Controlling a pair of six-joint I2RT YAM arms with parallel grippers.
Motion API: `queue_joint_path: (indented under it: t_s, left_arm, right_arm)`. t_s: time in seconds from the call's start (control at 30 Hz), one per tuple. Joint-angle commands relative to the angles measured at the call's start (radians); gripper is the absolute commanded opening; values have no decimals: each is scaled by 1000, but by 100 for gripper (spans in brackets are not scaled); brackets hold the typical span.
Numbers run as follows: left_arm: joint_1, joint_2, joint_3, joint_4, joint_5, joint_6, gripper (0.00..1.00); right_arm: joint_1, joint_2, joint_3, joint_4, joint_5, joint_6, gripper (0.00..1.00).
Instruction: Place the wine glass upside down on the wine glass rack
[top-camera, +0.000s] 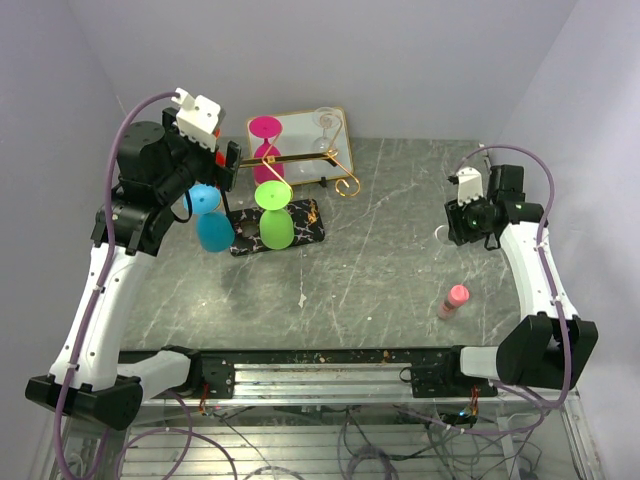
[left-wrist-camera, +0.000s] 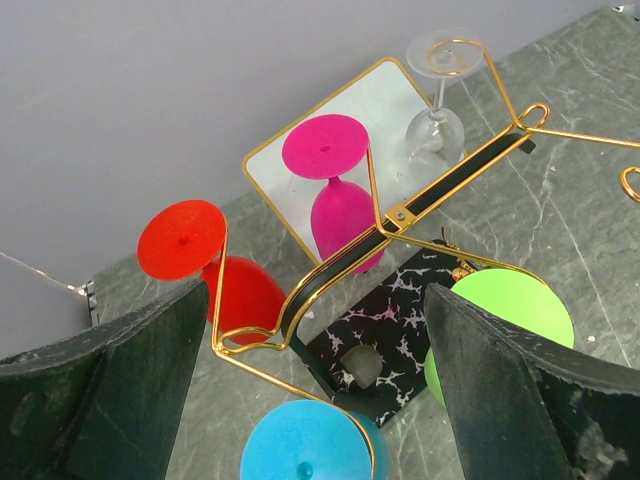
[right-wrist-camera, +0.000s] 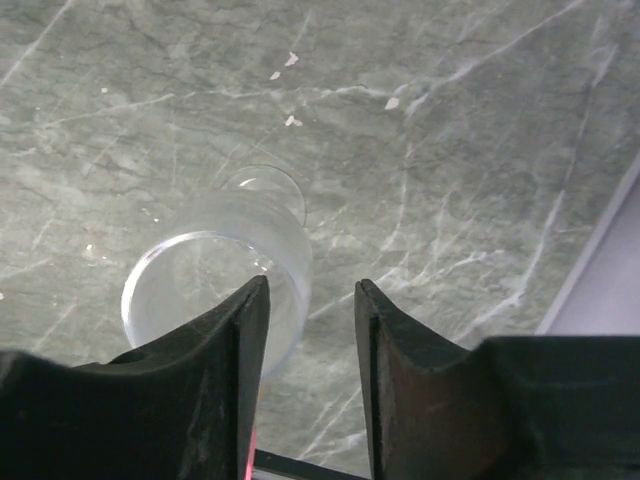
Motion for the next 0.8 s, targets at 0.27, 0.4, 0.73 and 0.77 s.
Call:
queue_joint_path:
  t_s: [0.27,0.4,0.73,0.77]
  left_arm:
    - [9,-15,-6,41,27,11,99]
    - [9,-18,-11,44,25,11,99]
    - [9,-8,-3,64,-1,-65,99]
    - [9,-7,-3,71,8,-87,99]
  right_arm:
    - [-9,39,8,-19,-50,-13,19]
    - [-9,45,44,-27,-44,-25,10]
    - [-9,103,333,-84,-92,-22,0]
    - [-8,112,376,-87,-94,-17,0]
